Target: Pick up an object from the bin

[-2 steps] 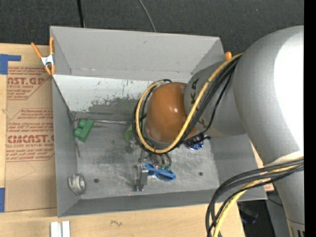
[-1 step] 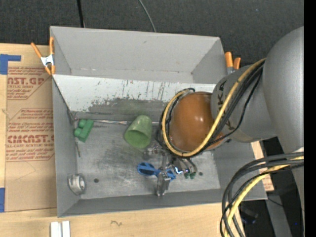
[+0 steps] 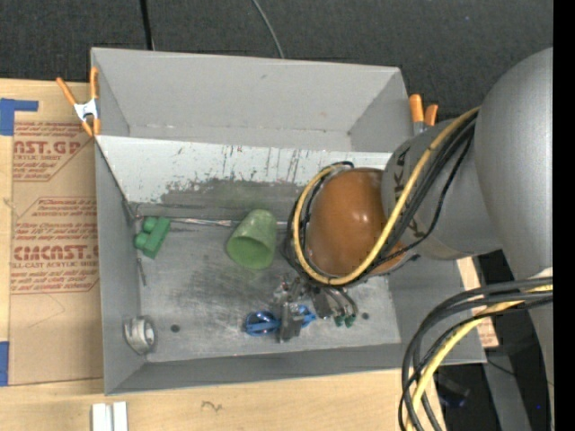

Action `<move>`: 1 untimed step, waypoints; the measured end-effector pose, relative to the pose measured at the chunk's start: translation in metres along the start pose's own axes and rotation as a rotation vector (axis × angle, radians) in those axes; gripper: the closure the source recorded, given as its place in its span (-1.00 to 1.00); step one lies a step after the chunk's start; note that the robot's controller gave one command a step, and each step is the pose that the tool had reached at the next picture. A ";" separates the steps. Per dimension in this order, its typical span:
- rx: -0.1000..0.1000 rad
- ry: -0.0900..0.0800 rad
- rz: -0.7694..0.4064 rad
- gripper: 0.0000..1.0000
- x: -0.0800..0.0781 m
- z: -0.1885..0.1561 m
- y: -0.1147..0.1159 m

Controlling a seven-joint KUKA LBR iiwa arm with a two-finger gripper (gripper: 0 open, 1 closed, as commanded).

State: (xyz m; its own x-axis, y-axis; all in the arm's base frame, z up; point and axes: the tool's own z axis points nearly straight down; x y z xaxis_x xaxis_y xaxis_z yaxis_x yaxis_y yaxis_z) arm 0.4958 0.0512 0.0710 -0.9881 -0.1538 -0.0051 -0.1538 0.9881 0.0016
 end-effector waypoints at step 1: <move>0.001 -0.002 -0.317 1.00 -0.011 -0.131 0.009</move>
Offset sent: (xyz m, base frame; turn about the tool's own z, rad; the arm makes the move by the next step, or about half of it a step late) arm 0.0077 0.0094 0.1287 -0.3153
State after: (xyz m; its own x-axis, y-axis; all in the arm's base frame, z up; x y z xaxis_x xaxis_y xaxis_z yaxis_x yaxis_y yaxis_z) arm 0.5051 0.0619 0.2021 -0.8910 -0.4538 -0.0076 -0.4538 0.8911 -0.0018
